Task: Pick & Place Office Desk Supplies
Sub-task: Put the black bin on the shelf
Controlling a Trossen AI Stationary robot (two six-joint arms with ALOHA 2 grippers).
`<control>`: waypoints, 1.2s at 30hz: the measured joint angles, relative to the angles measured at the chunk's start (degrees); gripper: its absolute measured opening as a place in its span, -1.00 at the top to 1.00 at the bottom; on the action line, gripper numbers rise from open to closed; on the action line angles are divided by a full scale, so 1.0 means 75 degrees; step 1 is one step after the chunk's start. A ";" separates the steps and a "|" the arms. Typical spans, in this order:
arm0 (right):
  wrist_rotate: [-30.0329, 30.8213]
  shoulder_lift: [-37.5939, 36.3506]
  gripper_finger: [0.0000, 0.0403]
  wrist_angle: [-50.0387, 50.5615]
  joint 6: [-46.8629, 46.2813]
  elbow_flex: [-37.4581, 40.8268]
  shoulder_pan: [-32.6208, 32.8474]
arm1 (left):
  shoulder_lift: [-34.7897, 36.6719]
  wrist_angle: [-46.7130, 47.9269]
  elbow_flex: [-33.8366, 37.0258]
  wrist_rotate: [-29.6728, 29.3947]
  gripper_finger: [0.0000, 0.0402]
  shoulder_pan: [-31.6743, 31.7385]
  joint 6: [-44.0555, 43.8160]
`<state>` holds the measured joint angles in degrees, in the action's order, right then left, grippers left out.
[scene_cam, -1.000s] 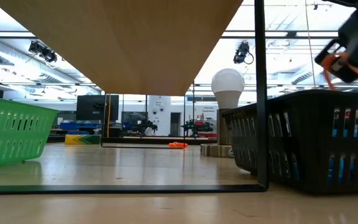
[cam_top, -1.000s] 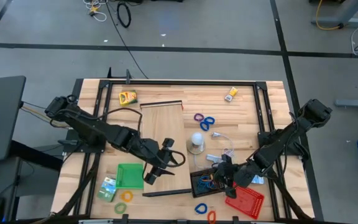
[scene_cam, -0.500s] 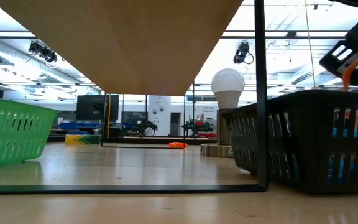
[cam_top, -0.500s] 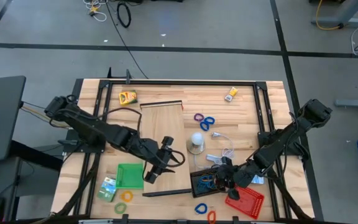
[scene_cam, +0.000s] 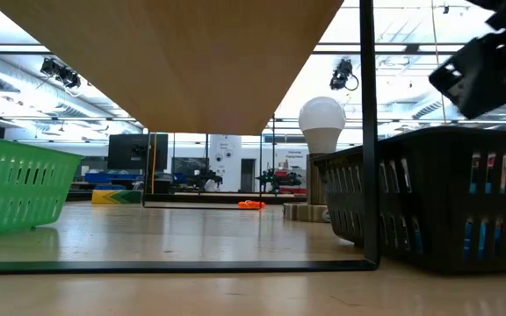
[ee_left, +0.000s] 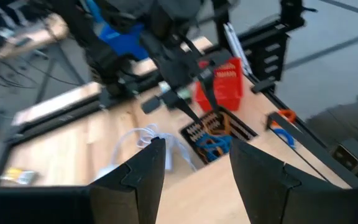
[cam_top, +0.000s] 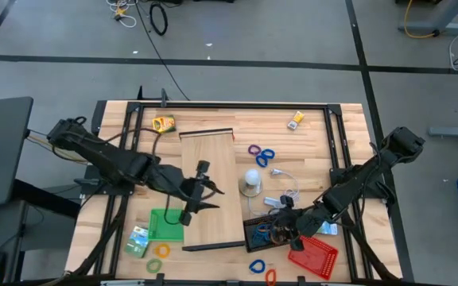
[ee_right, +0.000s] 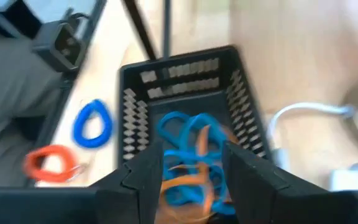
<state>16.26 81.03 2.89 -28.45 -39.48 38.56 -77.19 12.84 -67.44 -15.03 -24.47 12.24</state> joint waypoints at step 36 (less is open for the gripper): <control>0.0266 -0.0003 0.15 0.0429 0.2193 0.0000 -0.1256 | 0.4381 0.1040 0.0991 -0.1772 0.08 -0.2296 -0.0130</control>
<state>18.26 81.01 6.11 -12.00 -39.48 29.14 -44.33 20.64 -60.01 -28.31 -41.68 11.27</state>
